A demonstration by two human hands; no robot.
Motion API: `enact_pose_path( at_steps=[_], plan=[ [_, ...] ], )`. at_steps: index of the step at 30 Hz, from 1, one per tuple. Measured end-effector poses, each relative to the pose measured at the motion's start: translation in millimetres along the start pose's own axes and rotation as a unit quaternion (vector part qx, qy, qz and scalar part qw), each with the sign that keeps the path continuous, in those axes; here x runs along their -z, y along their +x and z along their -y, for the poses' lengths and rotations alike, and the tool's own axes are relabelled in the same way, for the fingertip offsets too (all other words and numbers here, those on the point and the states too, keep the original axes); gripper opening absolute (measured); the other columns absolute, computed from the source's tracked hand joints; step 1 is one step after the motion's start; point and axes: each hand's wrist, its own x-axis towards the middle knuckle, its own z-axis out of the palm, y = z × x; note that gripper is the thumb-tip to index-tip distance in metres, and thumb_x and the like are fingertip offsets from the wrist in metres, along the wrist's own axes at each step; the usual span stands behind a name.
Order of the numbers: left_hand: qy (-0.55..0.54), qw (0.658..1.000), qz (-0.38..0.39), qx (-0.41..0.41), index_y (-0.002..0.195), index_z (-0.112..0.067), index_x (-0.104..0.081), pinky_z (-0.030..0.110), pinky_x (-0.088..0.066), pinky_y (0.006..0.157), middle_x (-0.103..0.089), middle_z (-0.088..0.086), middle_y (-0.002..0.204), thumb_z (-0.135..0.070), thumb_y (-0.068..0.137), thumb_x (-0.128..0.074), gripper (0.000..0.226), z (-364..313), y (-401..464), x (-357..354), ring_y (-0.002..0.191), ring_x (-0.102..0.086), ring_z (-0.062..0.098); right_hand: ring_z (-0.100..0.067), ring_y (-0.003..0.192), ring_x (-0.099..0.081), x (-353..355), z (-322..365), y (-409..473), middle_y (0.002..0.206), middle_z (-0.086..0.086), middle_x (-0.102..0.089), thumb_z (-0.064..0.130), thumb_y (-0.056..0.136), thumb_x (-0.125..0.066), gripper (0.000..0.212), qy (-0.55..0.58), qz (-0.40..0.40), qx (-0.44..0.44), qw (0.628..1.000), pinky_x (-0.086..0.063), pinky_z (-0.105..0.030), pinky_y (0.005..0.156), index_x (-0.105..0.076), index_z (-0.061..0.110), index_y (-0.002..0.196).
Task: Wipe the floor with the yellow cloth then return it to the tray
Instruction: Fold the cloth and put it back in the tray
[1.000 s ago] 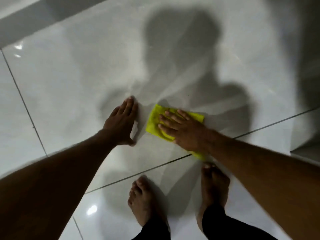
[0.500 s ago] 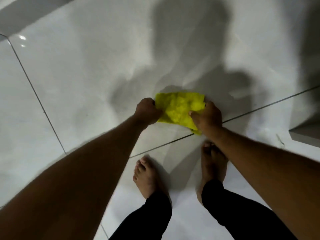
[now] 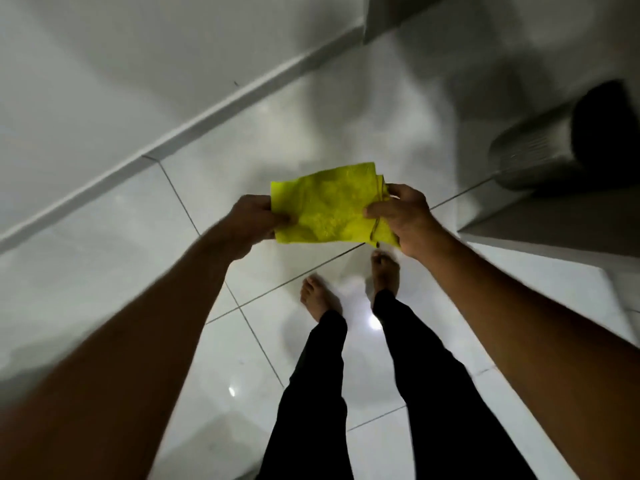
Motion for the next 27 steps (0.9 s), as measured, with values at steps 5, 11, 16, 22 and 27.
enact_pose_path(
  at_steps=[5,11,16,22,27],
  plan=[
    [-0.07,0.994,0.021,-0.087,0.096,-0.013,-0.073,0.029,-0.06,0.068,-0.078,-0.001,0.085,0.0,0.073,-0.076,0.027,-103.5,-162.8,15.0,0.081,-0.074,0.015,-0.018,0.075,-0.068,25.4,150.1,-170.8,0.089,-0.004,-0.071,-0.009,0.07,-0.073,0.035,-0.084,0.031,0.119,0.989,-0.057,-0.024,0.055,-0.067,0.017,0.092],
    [-0.06,0.969,0.029,-0.237,0.097,-0.026,-0.077,0.038,-0.059,0.08,-0.077,-0.001,0.099,-0.014,0.053,-0.085,0.046,-176.8,-293.6,21.1,0.093,-0.072,0.019,0.011,0.067,-0.062,47.9,233.4,-308.1,0.08,0.013,-0.072,-0.005,0.077,-0.074,0.034,-0.176,0.048,0.298,0.937,-0.049,-0.007,0.061,-0.068,0.015,0.104],
    [-0.047,0.956,0.099,-0.273,0.118,-0.011,-0.068,0.042,-0.059,0.083,-0.073,0.014,0.114,-0.031,0.071,-0.081,0.053,-219.9,-334.1,13.9,0.105,-0.069,0.031,0.004,0.074,-0.065,80.8,259.4,-355.5,0.088,0.003,-0.073,-0.007,0.082,-0.07,0.034,-0.171,0.024,0.353,0.919,-0.053,-0.013,0.067,-0.07,0.023,0.097],
    [-0.038,0.958,0.05,-0.281,0.096,-0.012,-0.076,0.033,-0.058,0.058,-0.078,0.011,0.09,-0.011,0.075,-0.076,0.022,-260.4,-332.8,-61.3,0.081,-0.075,0.027,-0.012,0.085,-0.063,152.0,281.5,-372.9,0.096,-0.014,-0.073,-0.003,0.077,-0.075,0.026,-0.204,-0.052,0.374,0.903,-0.054,-0.035,0.08,-0.072,0.01,0.099],
    [-0.047,0.964,0.068,-0.253,0.094,-0.009,-0.074,0.037,-0.059,0.057,-0.078,0.012,0.084,-0.008,0.072,-0.079,0.022,-292.9,-317.4,-156.2,0.074,-0.074,0.026,-0.019,0.083,-0.062,237.7,311.0,-363.2,0.09,-0.009,-0.07,0.015,0.063,-0.084,0.032,-0.292,-0.141,0.345,0.881,-0.048,-0.032,0.076,-0.073,0.009,0.093]
  ],
)
